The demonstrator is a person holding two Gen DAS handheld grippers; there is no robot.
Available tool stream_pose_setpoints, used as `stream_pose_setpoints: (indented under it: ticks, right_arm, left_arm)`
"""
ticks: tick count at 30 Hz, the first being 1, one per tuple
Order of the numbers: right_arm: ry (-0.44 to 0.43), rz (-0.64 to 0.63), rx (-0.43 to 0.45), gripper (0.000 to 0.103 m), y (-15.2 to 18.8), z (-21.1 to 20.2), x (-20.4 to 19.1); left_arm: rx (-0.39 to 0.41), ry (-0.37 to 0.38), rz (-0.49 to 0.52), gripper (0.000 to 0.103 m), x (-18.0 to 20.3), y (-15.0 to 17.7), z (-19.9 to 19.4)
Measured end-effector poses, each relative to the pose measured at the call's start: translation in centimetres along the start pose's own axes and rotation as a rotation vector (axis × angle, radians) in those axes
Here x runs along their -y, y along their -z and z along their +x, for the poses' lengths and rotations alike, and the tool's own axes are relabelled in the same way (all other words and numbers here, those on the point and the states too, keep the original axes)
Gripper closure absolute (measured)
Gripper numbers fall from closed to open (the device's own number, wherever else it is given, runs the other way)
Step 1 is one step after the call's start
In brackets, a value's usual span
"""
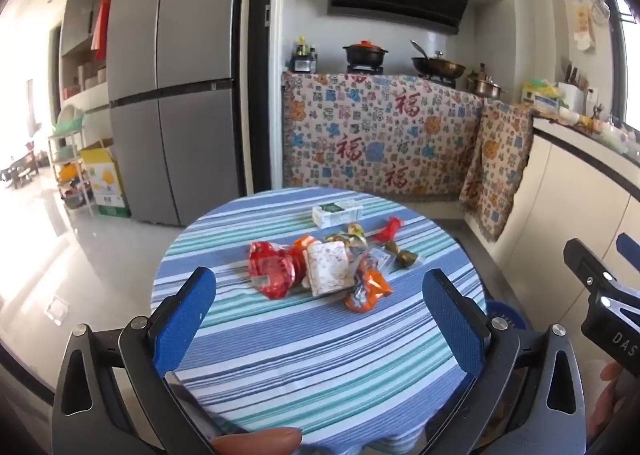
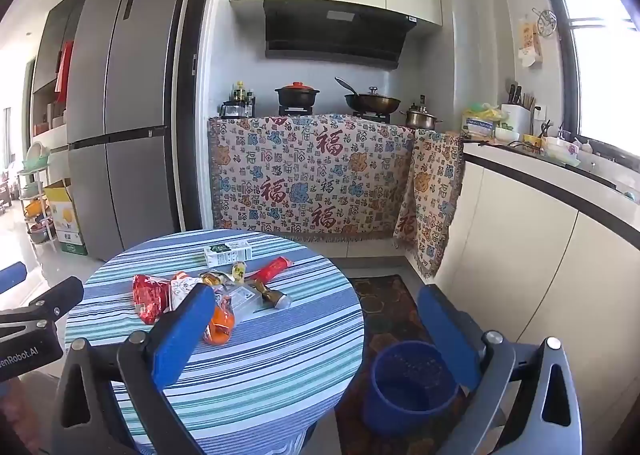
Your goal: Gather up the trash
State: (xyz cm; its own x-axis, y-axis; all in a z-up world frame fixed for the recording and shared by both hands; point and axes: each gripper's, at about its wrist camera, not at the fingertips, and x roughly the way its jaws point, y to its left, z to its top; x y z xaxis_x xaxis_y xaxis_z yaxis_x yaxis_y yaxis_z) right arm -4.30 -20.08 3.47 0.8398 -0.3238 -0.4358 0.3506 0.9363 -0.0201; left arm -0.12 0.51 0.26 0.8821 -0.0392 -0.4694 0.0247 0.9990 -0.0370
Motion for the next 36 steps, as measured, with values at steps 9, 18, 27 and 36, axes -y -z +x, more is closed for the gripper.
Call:
stream_pose_setpoints:
  ticks: [9, 18, 27, 36]
  right_arm:
    - [0.009, 0.003, 0.002, 0.0, 0.13, 0.04, -0.19]
    - [0.01, 0.005, 0.0, 0.0, 0.69, 0.38, -0.44]
    - [0.026, 0.012, 0.006, 0.0, 0.59, 0.26, -0.56]
    - [0.03, 0.013, 0.006, 0.0, 0.59, 0.21, -0.7]
  left_arm:
    - [-0.004, 0.0, 0.0, 0.0, -0.07, 0.18, 0.23]
    - [-0.005, 0.0, -0.006, 0.0, -0.1, 0.11, 0.37]
    - [-0.002, 0.002, -0.004, 0.0, -0.01, 0.02, 0.36]
    - [-0.002, 0.002, -0.004, 0.0, -0.04, 0.09, 0.35]
